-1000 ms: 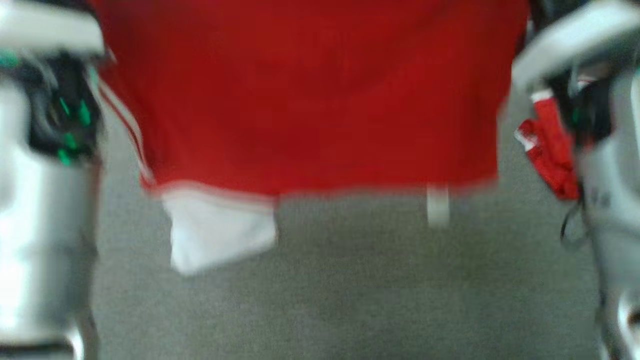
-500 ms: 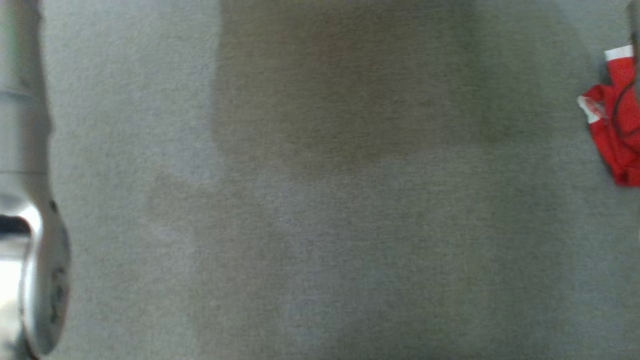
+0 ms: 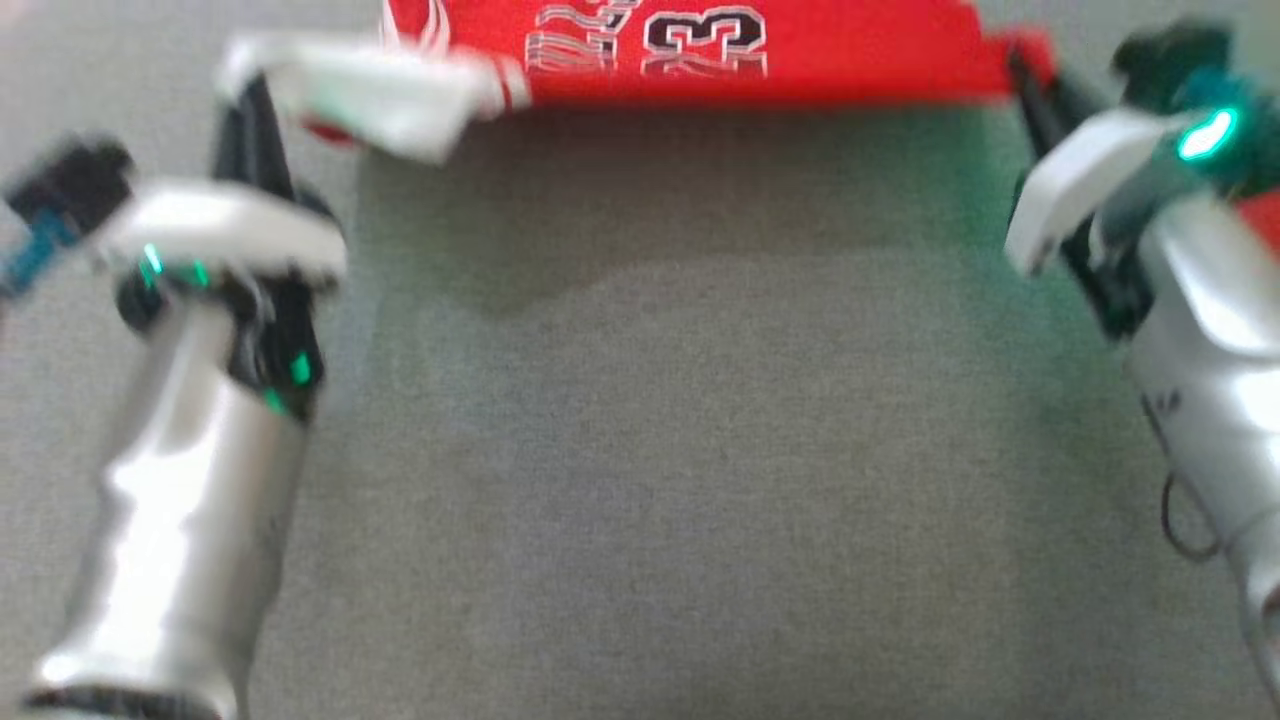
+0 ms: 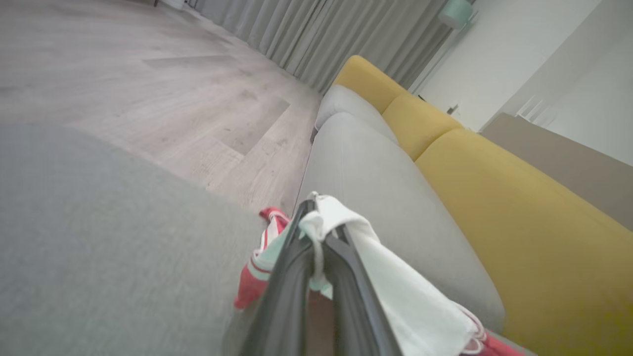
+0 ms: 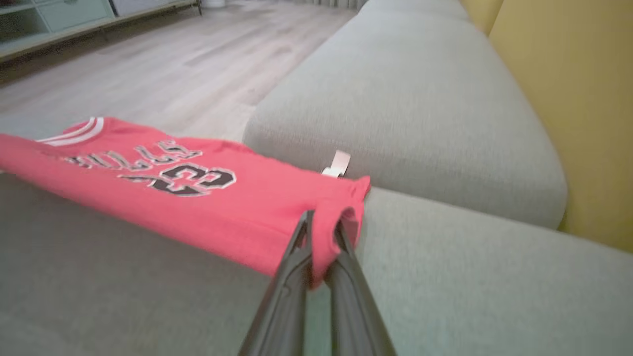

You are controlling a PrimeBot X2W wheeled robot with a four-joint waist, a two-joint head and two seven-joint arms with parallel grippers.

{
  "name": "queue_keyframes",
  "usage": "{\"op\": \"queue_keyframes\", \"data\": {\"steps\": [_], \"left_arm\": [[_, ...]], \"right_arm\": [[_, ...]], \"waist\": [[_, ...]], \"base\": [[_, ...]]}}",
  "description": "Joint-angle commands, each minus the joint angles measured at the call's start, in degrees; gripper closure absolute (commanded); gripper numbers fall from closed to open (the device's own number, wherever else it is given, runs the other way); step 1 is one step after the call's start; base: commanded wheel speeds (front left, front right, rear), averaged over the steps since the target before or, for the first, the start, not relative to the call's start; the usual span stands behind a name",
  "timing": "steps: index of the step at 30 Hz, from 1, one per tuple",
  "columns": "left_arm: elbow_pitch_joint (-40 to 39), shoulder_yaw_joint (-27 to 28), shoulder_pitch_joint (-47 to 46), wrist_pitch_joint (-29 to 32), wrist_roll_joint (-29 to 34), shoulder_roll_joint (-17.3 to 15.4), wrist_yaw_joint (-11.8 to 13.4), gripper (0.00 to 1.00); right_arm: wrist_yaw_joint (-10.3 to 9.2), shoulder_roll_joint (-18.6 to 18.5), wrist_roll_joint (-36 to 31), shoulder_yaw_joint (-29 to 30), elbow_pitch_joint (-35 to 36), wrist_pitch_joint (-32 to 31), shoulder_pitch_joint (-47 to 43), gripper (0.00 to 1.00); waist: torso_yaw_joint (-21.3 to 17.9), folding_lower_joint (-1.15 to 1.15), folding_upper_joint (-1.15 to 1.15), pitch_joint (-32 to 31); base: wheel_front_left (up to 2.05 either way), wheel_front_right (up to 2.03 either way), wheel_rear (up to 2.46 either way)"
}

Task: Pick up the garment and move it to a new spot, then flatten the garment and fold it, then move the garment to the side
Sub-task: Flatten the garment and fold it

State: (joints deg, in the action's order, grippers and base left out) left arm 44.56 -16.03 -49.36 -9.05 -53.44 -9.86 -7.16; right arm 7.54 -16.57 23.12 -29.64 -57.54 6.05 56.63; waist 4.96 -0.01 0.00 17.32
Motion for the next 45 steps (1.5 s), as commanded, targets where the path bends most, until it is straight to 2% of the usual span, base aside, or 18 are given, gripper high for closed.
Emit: {"op": "queue_keyframes", "data": {"steps": [1,9,14,22,25,33,37,45], "left_arm": [[-3.6,0.2,2.3,0.8,-1.0,-3.0,-0.3,1.00],[-12.4,-3.5,18.3,4.9,-2.4,-6.1,-0.1,1.00],[-17.3,-4.5,24.4,6.2,-2.3,-7.1,1.5,1.00],[-27.5,-4.5,36.1,7.1,-2.6,-9.7,5.8,1.00],[-33.3,-4.0,42.4,6.8,-2.8,-11.0,8.2,1.00],[-44.9,-3.5,51.6,5.7,-2.6,-11.9,12.8,1.00],[-46.8,-3.3,52.0,5.9,-2.5,-12.1,13.9,1.00],[-46.5,-3.4,47.6,7.8,-1.4,-13.3,14.4,1.00]], "right_arm": [[-0.05,-1.5,3.1,-3.0,2.9,-2.1,-2.7,1.00],[-0.05,-7.5,13.8,-13.4,10.1,-10.2,-12.4,1.00],[-0.05,-10.4,18.3,-16.8,14.2,-13.0,-15.3,1.00],[-0.05,-15.1,24.0,-20.4,21.5,-15.7,-20.5,1.00],[-0.05,-17.5,26.6,-20.4,25.1,-16.5,-24.5,1.00],[-0.05,-21.6,29.6,-16.0,34.3,-18.7,-32.7,1.00],[-0.05,-21.5,28.3,-13.0,36.5,-19.8,-35.3,1.00],[-0.05,-18.9,23.1,-6.7,38.4,-22.2,-36.3,1.00]], "waist": [[0.2,0.01,0.00,-2.3],[-0.1,0.01,0.00,-8.0],[-0.3,0.01,0.00,-10.4],[-2.0,0.01,0.00,-15.8],[-2.7,0.01,0.00,-18.6],[-3.3,0.01,0.00,-19.6],[-3.4,0.01,0.00,-19.3],[-3.5,0.01,0.00,-16.7]], "base": [[0.00,0.00,0.00],[0.00,0.00,0.00],[0.00,0.00,0.00],[0.00,0.00,0.00],[0.00,0.00,0.00],[0.00,0.00,0.00],[0.00,0.00,0.00],[0.00,0.00,0.00]]}}
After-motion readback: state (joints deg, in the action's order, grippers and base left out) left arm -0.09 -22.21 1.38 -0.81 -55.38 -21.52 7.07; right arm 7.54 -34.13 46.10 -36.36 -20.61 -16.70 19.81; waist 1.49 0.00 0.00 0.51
